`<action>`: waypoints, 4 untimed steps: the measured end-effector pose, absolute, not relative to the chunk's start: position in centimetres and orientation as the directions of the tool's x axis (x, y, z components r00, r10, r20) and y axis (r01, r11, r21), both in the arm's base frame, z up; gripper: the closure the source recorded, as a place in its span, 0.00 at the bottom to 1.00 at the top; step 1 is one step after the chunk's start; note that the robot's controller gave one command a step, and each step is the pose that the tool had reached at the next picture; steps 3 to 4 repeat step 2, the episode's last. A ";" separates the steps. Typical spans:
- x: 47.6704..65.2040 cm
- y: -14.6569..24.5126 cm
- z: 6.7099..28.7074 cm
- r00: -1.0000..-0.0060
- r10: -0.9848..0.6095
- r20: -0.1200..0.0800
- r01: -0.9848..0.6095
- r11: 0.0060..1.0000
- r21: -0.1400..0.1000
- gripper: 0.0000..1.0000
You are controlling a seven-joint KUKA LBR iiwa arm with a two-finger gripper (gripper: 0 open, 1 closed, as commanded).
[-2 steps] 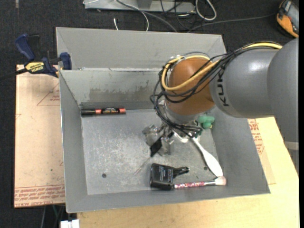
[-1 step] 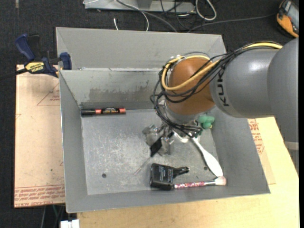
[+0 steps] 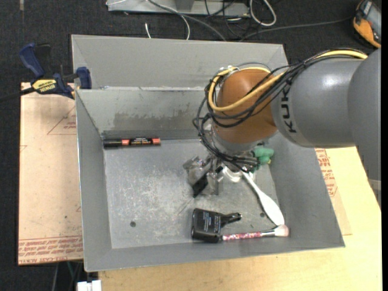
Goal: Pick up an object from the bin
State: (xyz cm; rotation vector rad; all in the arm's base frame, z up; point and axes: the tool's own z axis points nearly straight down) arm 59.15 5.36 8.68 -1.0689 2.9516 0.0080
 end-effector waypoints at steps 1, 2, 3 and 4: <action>59.1 5.4 12.0 -0.769 -0.639 -0.003 -0.639 0.769 0.005 1.00; 59.1 5.5 14.8 -0.770 -0.638 -0.004 -0.638 0.770 0.006 1.00; 59.1 5.5 14.8 -0.770 -0.638 -0.004 -0.638 0.770 0.006 1.00; 59.1 5.5 14.8 -0.770 -0.638 -0.004 -0.638 0.770 0.006 1.00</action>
Offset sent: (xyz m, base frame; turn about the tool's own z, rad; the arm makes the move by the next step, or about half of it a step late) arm -0.0011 0.0003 0.0703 0.0006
